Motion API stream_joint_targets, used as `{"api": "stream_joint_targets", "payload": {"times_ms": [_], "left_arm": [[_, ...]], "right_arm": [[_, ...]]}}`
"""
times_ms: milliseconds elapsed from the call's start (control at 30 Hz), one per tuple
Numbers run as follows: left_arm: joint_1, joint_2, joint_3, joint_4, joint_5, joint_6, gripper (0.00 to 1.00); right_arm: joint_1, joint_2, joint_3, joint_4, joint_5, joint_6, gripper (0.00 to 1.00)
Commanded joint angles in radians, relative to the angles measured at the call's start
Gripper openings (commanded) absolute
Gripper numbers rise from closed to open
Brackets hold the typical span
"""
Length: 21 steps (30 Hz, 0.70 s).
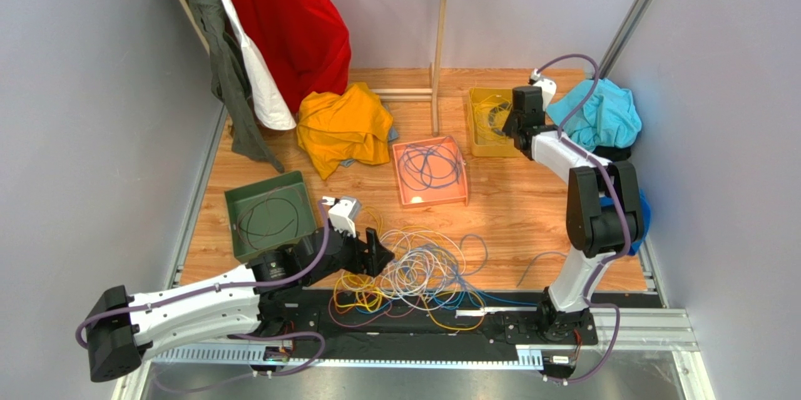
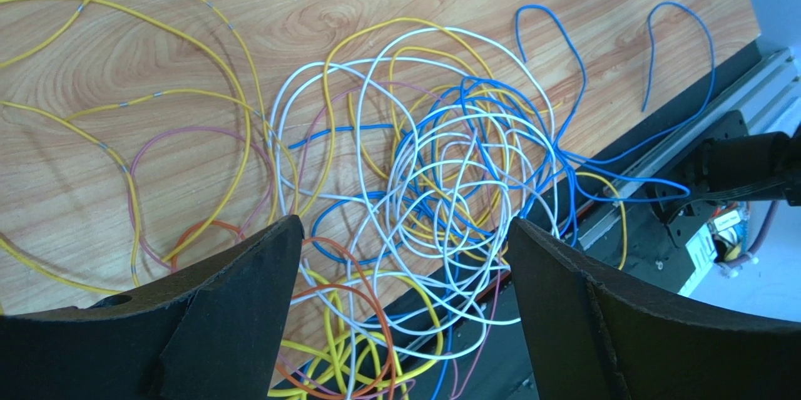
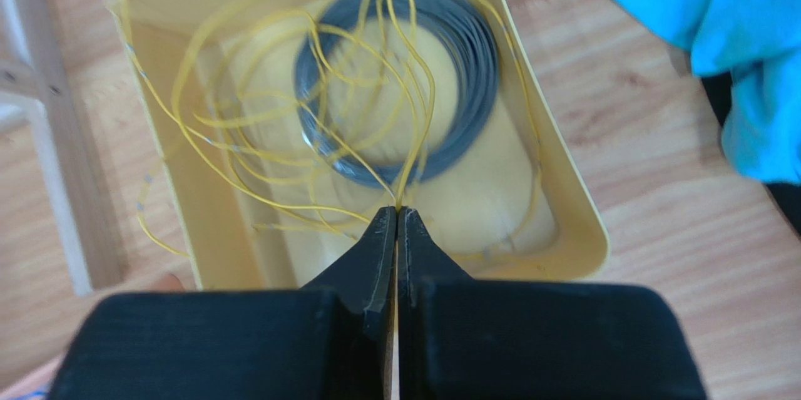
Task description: Untangle the cables
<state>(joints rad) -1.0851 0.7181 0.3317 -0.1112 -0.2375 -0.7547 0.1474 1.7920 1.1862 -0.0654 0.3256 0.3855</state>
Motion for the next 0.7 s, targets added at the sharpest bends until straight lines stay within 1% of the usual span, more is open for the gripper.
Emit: {"api": "stream_joint_targets", "payload": {"times_ms": [0, 67, 200, 267, 300, 333, 367, 400, 500, 633, 667], "left_arm": [[-0.001, -0.040, -0.019, 0.004, -0.019, -0.011, 0.89], [-0.002, -0.052, -0.020, -0.008, -0.028, -0.009, 0.89], [-0.002, -0.052, -0.026, -0.012, -0.033, -0.006, 0.89], [-0.002, -0.045, -0.029, -0.002, -0.029, -0.005, 0.89], [-0.002, -0.039, -0.029, 0.004, -0.029, -0.005, 0.89], [-0.002, -0.031, -0.031, 0.007, -0.028, -0.003, 0.89], [-0.002, -0.025, -0.028, 0.010, -0.026, -0.002, 0.89], [-0.002, -0.022, -0.023, 0.011, -0.026, 0.000, 0.89], [-0.002, -0.013, -0.019, 0.015, -0.026, 0.003, 0.89], [-0.002, -0.016, -0.014, 0.010, -0.025, 0.000, 0.89], [-0.002, -0.019, -0.011, 0.008, -0.026, 0.002, 0.89]], "right_arm": [[-0.002, 0.079, 0.163, -0.034, 0.023, -0.005, 0.00], [-0.003, 0.116, 0.226, -0.074, 0.030, -0.014, 0.00], [-0.008, 0.187, 0.268, -0.094, 0.033, -0.033, 0.00], [-0.015, 0.208, 0.299, -0.123, 0.003, -0.028, 0.09], [-0.014, 0.208, 0.296, -0.122, 0.004, -0.030, 0.15], [-0.016, 0.193, 0.288, -0.114, 0.003, -0.033, 0.29], [-0.016, 0.184, 0.279, -0.091, 0.000, -0.033, 0.34], [-0.017, 0.169, 0.261, -0.082, 0.001, -0.030, 0.42], [-0.016, 0.112, 0.240, -0.056, -0.013, -0.019, 0.55], [-0.014, 0.024, 0.230, -0.047, -0.010, 0.001, 0.62], [-0.014, -0.018, 0.224, -0.039, -0.011, 0.007, 0.63]]}}
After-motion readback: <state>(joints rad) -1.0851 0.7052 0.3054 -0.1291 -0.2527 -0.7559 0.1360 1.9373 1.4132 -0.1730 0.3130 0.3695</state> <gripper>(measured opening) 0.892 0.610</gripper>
